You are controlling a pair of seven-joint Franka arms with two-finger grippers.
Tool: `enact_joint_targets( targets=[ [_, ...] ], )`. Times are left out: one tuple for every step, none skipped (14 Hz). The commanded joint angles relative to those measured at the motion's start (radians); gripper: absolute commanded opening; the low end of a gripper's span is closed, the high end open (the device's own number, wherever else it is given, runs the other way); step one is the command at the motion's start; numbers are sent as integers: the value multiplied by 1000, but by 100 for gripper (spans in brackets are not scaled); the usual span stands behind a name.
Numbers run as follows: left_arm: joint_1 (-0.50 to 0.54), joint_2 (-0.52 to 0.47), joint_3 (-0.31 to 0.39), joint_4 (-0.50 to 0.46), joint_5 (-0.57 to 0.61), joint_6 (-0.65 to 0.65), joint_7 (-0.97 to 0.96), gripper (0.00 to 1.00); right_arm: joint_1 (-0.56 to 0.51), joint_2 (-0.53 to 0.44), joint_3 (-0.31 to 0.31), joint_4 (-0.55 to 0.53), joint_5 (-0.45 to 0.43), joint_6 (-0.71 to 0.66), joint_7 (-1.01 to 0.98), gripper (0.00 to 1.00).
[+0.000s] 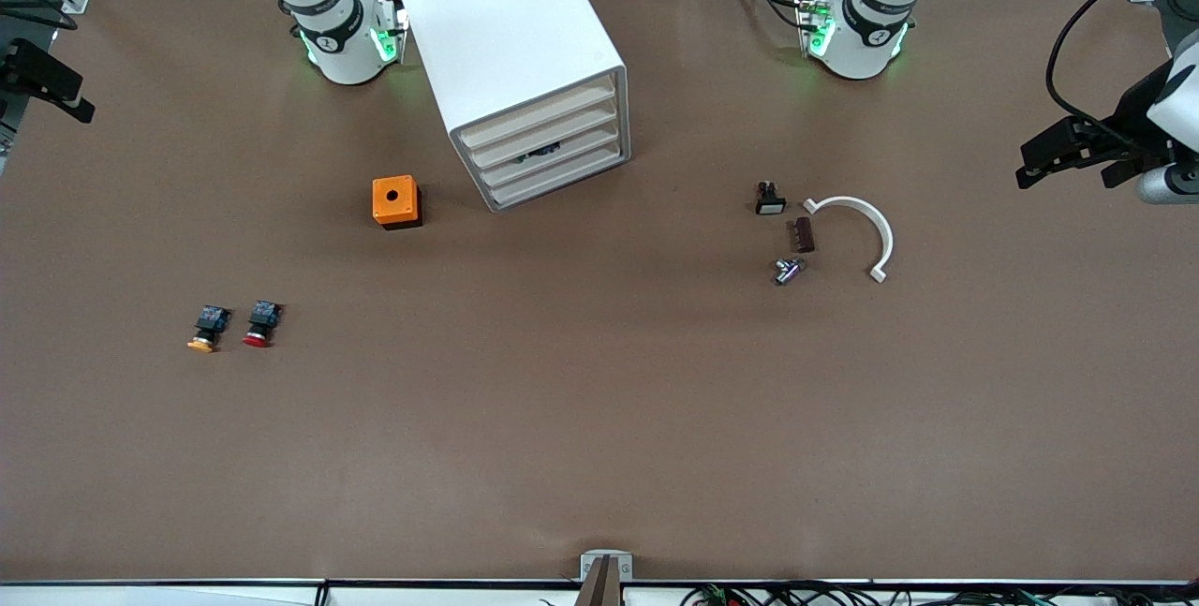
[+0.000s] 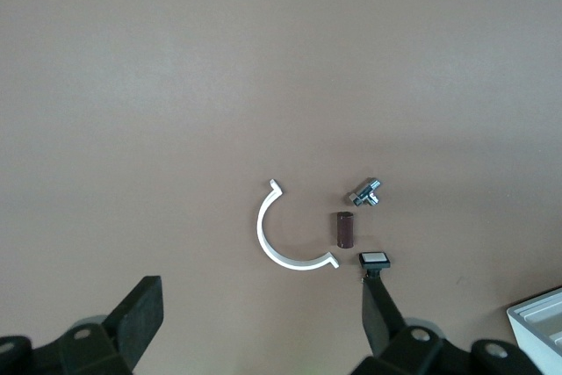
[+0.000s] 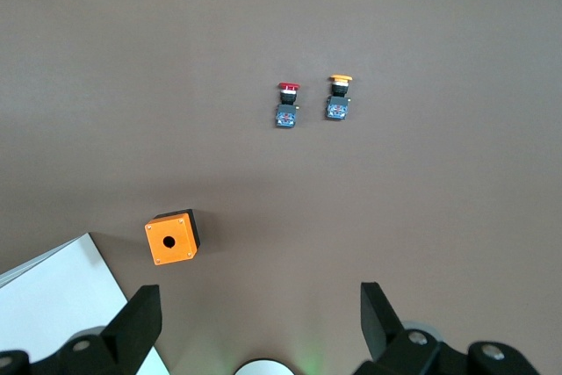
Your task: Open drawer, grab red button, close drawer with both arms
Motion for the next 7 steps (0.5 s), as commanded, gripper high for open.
enact_joint_targets(
  targets=[
    [0, 7, -1, 18, 14, 4, 0, 100, -2, -7, 7, -1, -13, -3, -11, 100],
    [0, 7, -1, 18, 14, 9, 0, 100, -2, -7, 7, -1, -13, -4, -11, 100],
    [0, 7, -1, 18, 14, 10, 0, 100, -2, -7, 7, -1, -13, -4, -11, 100],
    [0, 7, -1, 18, 14, 12, 0, 100, -2, -7, 7, -1, -13, -4, -11, 100],
    [0, 6, -1, 18, 14, 12, 0, 100, -2, -7, 7, -1, -13, -4, -11, 100],
    [0, 7, -1, 18, 14, 10, -2, 100, -2, -7, 7, -1, -13, -3, -11, 100],
    [0, 6, -1, 17, 14, 10, -2, 100, -2, -7, 7, -1, -11, -3, -11, 100]
  ],
)
